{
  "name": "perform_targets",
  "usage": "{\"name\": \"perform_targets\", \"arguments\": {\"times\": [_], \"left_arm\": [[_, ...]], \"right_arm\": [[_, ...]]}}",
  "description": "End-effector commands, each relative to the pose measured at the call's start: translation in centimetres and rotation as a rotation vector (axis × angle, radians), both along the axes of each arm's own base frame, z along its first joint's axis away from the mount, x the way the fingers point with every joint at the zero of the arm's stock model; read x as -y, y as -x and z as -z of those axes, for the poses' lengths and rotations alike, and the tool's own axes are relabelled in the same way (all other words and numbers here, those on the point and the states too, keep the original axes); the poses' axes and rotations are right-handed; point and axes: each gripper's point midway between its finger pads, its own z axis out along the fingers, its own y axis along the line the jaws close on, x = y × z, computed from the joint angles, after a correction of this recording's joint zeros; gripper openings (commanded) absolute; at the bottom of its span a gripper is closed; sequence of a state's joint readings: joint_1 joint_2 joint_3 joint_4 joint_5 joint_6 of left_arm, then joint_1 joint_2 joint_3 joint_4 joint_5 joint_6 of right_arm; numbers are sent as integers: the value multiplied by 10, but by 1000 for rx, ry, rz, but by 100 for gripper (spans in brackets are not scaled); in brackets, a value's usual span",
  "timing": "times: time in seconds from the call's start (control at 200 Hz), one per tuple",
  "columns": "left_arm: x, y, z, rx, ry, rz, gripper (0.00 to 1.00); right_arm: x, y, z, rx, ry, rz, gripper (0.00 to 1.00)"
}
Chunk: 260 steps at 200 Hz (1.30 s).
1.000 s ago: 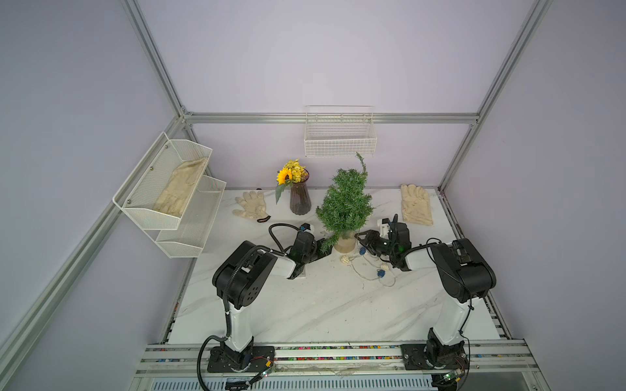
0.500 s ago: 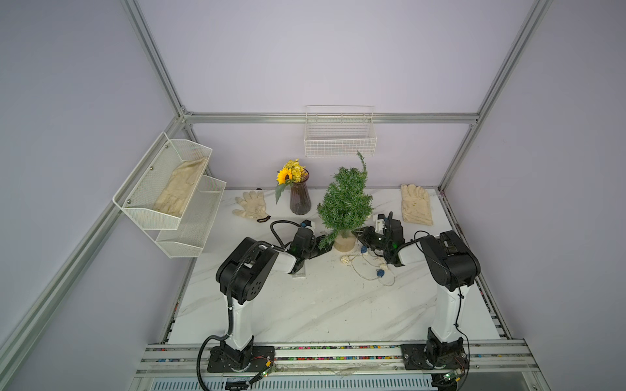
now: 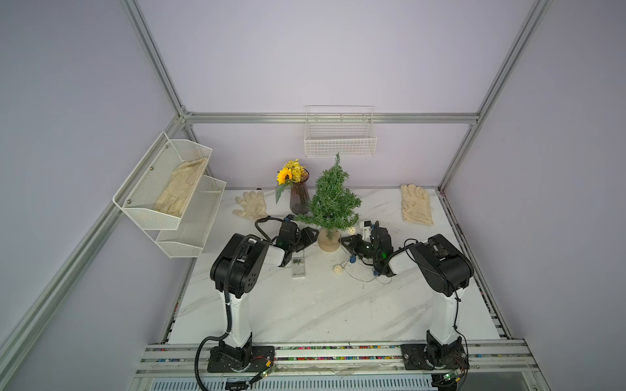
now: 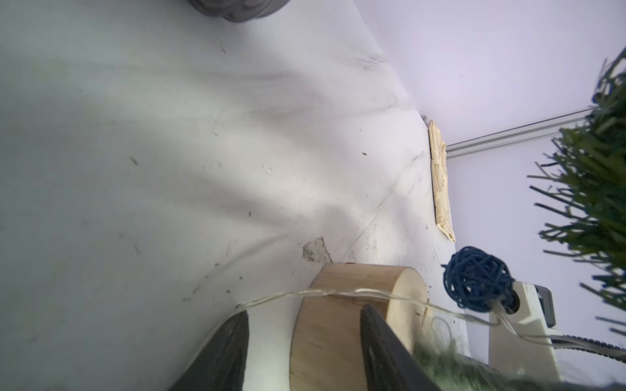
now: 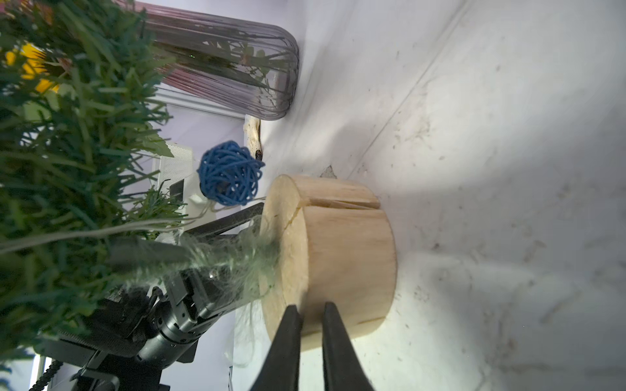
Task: Remove string lights from the small christmas tree
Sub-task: Adjust the Christmas tree at the center of the board.
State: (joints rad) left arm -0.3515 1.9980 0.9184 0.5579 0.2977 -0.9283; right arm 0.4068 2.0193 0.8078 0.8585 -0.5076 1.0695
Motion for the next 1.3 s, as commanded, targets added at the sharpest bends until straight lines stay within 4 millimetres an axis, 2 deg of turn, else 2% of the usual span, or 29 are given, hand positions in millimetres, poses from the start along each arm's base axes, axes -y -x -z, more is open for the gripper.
{"name": "perform_targets", "arguments": {"times": [0.0, 0.155, 0.33, 0.53, 0.615, 0.75, 0.835, 0.97, 1.095, 1.295], "left_arm": [[36, 11, -21, 23, 71, 134, 53], [32, 20, -24, 30, 67, 127, 53], [14, 13, -31, 39, 43, 79, 56], [7, 11, -50, 76, 40, 46, 59], [3, 13, -59, 86, 18, 37, 59], [-9, 21, -62, 90, -6, -5, 57], [-12, 25, -56, 57, 14, -24, 56], [-6, 30, -44, 6, 78, -14, 55], [-2, 31, -38, -7, 88, 0, 55], [4, 27, -43, 32, 90, 28, 56]], "right_arm": [[-22, 3, 12, -28, -4, -79, 16], [-29, -6, 15, -22, 4, -96, 17], [-24, -5, 16, -32, 14, -70, 16], [-22, -8, -5, 3, 25, -53, 17], [-15, -10, -18, 31, 38, -39, 23], [2, -12, -32, 54, 74, -13, 32], [10, -10, -37, 65, 109, -8, 39], [22, -4, -47, 85, 169, 6, 47], [39, -1, -56, 103, 242, 38, 51], [56, 8, -72, 126, 276, 84, 52]]}}
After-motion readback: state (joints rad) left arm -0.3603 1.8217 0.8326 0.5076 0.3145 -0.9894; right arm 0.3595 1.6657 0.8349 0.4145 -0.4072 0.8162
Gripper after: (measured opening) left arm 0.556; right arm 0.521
